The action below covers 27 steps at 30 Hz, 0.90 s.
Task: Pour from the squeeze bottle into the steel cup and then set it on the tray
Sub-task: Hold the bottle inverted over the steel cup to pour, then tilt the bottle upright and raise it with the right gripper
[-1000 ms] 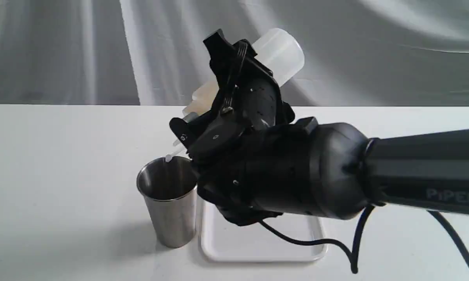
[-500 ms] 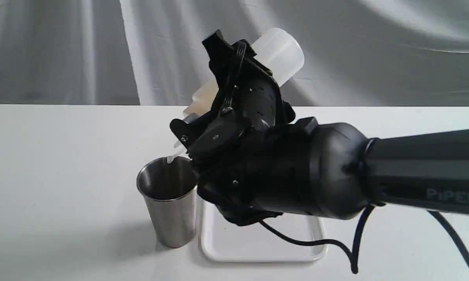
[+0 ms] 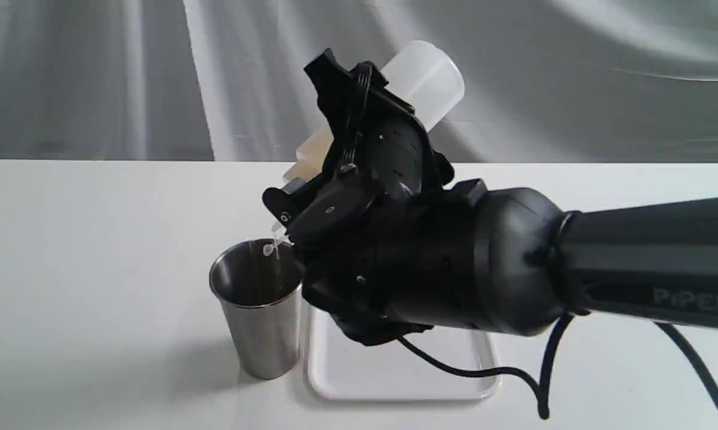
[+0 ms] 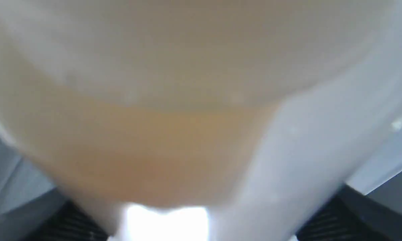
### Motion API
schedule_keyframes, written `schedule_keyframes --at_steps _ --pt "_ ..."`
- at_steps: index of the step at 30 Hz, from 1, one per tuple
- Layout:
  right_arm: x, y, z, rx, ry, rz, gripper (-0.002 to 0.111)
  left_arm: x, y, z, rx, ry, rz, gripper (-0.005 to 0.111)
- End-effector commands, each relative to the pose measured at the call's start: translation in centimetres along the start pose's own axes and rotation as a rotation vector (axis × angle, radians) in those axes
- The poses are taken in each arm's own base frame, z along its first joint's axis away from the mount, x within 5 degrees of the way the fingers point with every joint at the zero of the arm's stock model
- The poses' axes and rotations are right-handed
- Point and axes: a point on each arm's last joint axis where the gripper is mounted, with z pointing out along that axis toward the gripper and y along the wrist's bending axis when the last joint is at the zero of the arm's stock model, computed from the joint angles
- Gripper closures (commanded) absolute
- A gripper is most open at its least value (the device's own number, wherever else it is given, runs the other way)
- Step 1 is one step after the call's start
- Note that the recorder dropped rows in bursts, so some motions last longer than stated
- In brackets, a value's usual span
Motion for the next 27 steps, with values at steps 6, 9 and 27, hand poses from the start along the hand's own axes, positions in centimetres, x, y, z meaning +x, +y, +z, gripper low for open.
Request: schedule_keyframes --at_steps 6,9,27 --pt "0.65 -0.76 -0.16 0.04 0.026 -0.012 0.094 0.07 0.01 0.02 -0.001 -0.006 -0.009 0.107" --pt "0.59 -0.77 -0.15 0.041 0.019 -0.012 0.094 0.07 0.01 0.02 -0.002 -0.006 -0.005 0.107" --pt "0.48 -0.06 -0.2 -0.045 0.004 0.464 0.094 0.07 0.01 0.02 -0.001 -0.006 -0.007 0.107"
